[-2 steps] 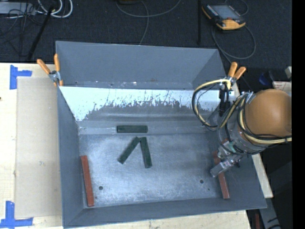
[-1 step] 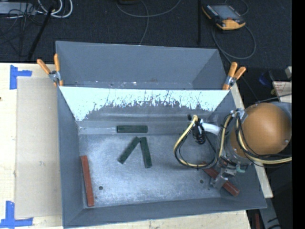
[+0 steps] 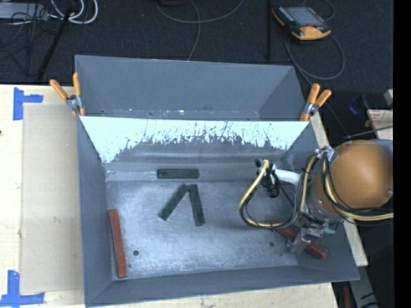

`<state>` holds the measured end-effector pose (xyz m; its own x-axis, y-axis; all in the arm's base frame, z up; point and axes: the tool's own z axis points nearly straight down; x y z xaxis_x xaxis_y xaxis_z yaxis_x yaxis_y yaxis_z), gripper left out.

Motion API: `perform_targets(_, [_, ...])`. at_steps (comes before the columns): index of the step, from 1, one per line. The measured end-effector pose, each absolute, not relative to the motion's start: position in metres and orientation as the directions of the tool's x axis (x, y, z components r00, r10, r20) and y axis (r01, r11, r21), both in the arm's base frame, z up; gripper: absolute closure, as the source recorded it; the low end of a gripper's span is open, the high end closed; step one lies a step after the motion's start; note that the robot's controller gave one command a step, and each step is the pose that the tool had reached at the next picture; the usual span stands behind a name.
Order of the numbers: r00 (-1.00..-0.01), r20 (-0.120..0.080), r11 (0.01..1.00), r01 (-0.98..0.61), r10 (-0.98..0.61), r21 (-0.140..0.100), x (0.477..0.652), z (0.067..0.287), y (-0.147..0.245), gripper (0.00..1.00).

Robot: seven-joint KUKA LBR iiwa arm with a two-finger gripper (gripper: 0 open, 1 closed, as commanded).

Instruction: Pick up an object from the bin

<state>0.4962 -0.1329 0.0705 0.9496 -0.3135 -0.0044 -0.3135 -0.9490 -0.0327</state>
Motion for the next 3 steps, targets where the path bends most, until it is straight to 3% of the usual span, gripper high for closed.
perform_targets(1, [0.962, 0.000, -0.962, -0.274, -0.274, -0.022, 0.4775, 0.0758, -0.1314, 1.00])
perform_targets(2, [0.961, 0.000, -0.961, -0.277, -0.277, -0.022, 0.4773, 0.0754, -0.1316, 0.00])
perform_targets(3, [0.954, -0.003, -0.953, -0.301, -0.301, -0.021, 0.4830, 0.0710, -0.1315, 0.00])
